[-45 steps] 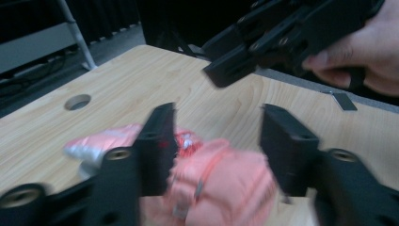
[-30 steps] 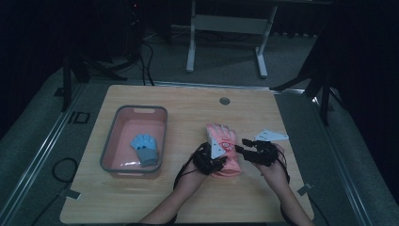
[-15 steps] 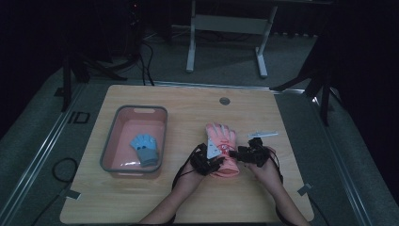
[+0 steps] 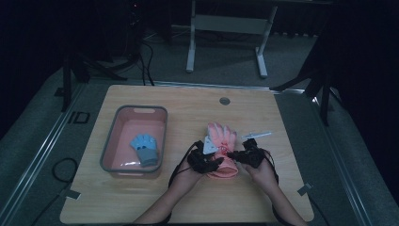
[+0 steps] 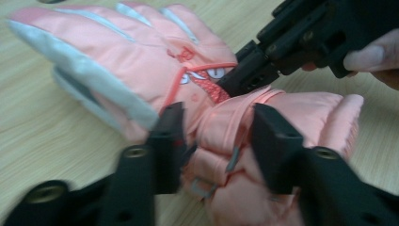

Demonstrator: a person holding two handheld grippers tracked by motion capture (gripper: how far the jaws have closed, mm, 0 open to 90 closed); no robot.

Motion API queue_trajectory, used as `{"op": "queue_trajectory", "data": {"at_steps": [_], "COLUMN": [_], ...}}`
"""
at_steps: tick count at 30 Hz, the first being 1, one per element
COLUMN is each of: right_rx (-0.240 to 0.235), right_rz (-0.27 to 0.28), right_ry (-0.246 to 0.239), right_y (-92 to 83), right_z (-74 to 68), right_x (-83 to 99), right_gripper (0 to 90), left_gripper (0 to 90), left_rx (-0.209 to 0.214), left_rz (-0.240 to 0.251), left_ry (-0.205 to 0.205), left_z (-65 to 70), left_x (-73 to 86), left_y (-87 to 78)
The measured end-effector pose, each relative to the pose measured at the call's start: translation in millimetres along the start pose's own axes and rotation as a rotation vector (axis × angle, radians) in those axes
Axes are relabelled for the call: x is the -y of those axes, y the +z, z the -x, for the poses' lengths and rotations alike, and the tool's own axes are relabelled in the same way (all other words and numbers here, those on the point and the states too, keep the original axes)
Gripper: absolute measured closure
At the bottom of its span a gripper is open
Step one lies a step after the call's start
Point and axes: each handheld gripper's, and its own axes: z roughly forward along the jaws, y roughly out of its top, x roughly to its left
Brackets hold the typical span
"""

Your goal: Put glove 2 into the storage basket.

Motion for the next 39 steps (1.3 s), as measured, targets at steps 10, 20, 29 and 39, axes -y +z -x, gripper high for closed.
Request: {"op": "queue_trajectory", "data": {"at_steps": [10, 20, 29, 39], "right_rx": [0.114, 0.132, 0.196, 0.188], "right_rz": [0.001, 0.0, 0.005, 0.031], "right_ry": [-0.135, -0.154, -0.206, -0.164], "right_y": [2.7, 3.5, 4.5, 6.1], "right_z": [-17.5, -19.6, -29.6, -27.0], "right_x": [-2.0, -2.0, -0.9, 2.7], "right_gripper": [81.4, 81.3, 82.7, 83.1], "left_gripper": [35.6, 36.3, 36.2, 75.0], "left_rx": [0.077, 0.194, 0.239, 0.328], "left_rz": [-0.073, -0.016, -0.124, -0.143], "left_ry": [-0.243, -0.33, -0.338, -0.377], "left_z": [-30.3, -25.9, -23.2, -26.9], "left_x": [20.2, 26.1, 31.1, 33.3], "left_y": [-13.6, -20.9, 12.2, 17.7]}}
